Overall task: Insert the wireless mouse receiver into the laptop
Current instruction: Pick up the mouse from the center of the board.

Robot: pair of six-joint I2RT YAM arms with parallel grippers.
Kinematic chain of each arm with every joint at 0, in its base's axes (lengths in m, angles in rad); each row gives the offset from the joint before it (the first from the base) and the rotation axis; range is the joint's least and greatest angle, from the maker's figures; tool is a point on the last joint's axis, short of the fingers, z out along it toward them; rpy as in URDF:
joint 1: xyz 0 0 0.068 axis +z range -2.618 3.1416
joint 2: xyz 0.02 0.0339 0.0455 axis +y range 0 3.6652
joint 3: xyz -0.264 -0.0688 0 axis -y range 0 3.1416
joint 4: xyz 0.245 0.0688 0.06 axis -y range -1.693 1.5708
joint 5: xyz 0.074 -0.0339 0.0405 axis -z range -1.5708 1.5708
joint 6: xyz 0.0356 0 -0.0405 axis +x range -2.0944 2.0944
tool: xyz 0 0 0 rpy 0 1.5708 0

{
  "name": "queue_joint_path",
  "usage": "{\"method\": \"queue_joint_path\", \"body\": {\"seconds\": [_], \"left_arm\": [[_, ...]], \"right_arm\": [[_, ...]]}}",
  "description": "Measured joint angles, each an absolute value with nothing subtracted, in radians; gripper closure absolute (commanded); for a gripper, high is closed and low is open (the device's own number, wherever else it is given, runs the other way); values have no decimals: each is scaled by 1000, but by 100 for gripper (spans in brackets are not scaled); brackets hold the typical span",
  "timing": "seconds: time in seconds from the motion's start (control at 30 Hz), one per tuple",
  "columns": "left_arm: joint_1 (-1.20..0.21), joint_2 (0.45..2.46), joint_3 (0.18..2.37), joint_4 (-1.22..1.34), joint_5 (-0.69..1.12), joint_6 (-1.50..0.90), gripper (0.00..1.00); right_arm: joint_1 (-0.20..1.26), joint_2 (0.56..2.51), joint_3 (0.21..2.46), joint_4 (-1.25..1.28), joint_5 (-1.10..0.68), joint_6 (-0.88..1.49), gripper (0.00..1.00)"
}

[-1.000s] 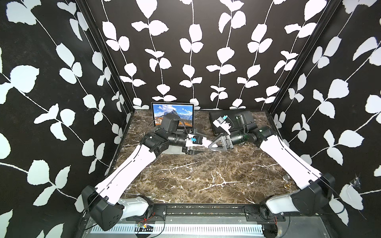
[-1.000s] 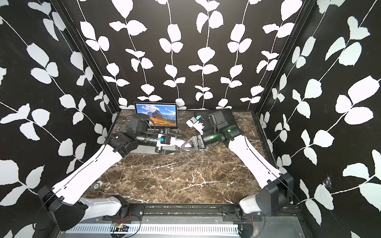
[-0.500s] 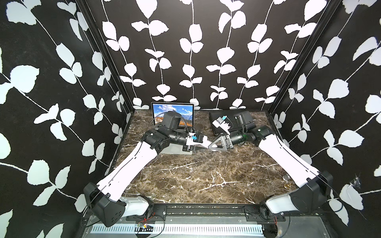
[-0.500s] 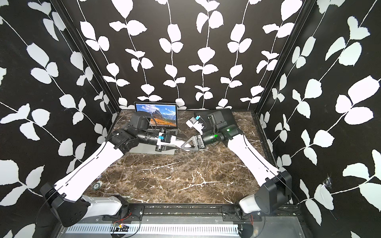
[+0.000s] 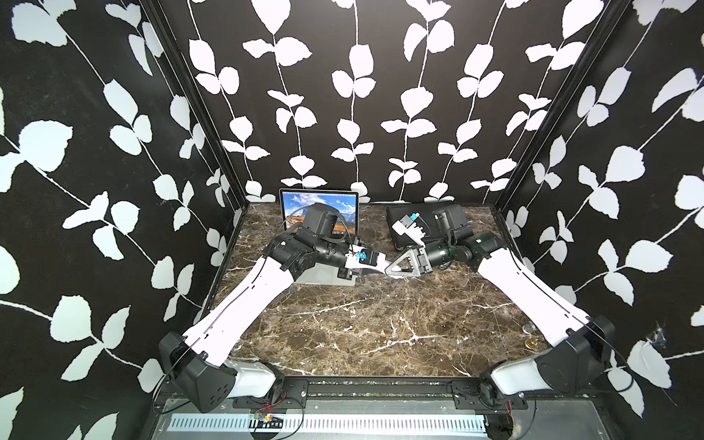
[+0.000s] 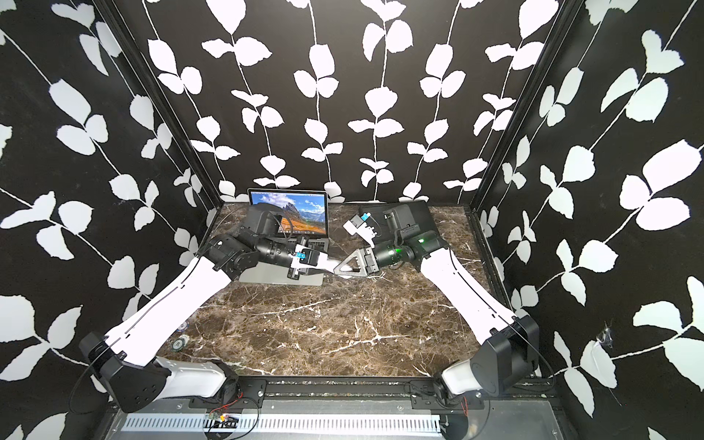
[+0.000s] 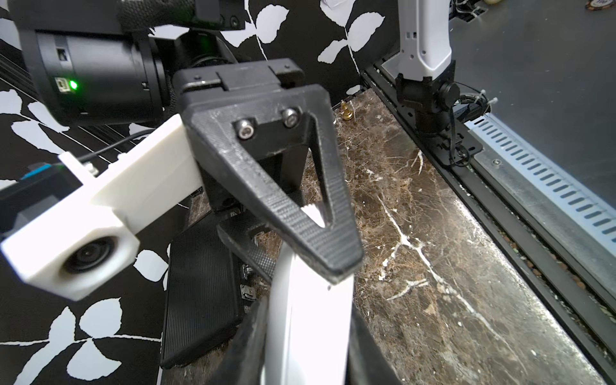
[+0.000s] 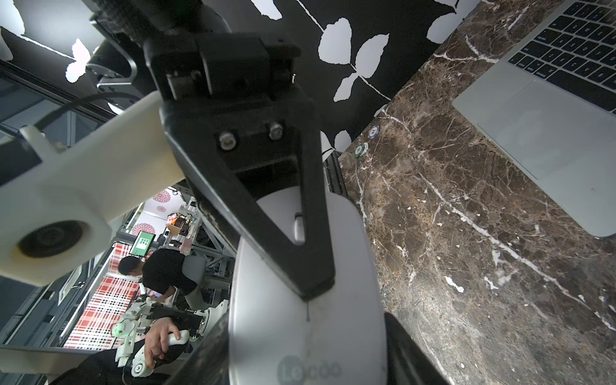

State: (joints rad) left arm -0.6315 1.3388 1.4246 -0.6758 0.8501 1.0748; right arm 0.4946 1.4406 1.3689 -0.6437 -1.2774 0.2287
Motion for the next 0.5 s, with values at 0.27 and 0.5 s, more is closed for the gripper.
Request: {"method": "queue_joint_path", "body": {"seconds": [0.27, 0.5], "left_arm": [[-632, 1339, 1425, -676, 858, 1025, 83], [-633, 1341, 1403, -621, 868, 808, 82]], "right_arm": [[493, 1435, 1354, -623, -1282, 263, 34], [489, 1391, 1327, -545, -1199, 282, 13]]}}
